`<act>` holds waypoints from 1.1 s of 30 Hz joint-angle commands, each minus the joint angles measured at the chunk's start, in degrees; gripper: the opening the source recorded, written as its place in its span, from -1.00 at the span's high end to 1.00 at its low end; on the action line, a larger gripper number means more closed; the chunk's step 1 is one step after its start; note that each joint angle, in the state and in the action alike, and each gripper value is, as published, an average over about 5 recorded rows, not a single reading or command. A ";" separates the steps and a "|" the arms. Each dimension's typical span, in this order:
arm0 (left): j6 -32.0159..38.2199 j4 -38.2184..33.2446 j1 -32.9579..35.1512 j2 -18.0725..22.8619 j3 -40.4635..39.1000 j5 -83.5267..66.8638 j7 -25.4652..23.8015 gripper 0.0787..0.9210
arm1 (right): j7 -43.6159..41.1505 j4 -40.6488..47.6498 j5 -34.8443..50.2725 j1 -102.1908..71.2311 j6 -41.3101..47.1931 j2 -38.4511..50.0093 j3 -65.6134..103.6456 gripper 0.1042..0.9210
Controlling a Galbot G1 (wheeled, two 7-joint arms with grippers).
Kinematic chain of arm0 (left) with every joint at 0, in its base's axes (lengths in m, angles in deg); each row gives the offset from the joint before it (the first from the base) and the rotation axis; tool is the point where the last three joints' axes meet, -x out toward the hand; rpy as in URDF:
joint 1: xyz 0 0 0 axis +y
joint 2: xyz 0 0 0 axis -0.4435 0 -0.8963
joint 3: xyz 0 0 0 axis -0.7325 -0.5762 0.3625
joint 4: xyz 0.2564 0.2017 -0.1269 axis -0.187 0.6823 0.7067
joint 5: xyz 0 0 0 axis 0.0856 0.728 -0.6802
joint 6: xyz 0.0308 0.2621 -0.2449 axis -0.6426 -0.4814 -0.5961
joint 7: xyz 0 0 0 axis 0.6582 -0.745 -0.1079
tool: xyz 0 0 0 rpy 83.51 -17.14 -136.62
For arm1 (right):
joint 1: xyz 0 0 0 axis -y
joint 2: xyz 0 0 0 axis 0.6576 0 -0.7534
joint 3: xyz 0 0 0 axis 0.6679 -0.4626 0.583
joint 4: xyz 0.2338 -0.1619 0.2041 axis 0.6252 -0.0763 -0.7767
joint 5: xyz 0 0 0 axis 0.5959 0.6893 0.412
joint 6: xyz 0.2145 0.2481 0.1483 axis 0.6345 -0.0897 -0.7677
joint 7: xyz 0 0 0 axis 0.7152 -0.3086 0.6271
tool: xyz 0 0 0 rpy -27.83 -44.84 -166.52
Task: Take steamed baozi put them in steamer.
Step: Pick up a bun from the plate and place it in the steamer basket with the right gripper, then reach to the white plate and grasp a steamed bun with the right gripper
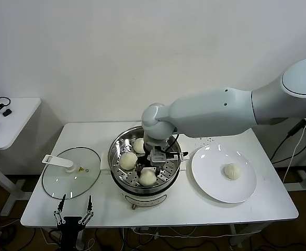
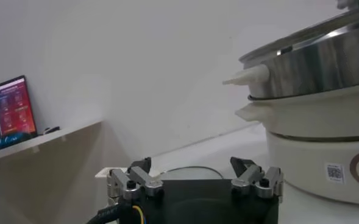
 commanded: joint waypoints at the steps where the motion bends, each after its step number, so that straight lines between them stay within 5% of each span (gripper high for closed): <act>1: 0.11 0.16 -0.09 0.04 -0.02 0.02 0.03 -0.77 | 0.42 0.73 -1.17 -1.23 0.33 -0.65 0.11 -0.29; 13: 0.09 -0.15 0.04 0.11 0.11 0.04 0.02 -0.77 | 2.09 1.04 1.33 -0.84 0.72 0.08 0.81 -0.74; 20: 0.19 -0.31 0.42 0.08 0.17 0.07 0.05 -0.77 | -4.29 2.04 12.16 7.15 -3.64 2.08 -3.52 -0.76; 26: 0.17 -0.70 0.70 -0.10 -0.08 0.19 -0.01 -0.77 | -11.45 4.15 29.59 15.98 -5.55 3.14 -11.11 -0.76; 33: 0.18 -0.86 1.01 -0.74 -0.09 0.25 -0.02 -0.77 | -12.87 2.15 36.98 24.03 9.39 9.34 -21.71 -0.76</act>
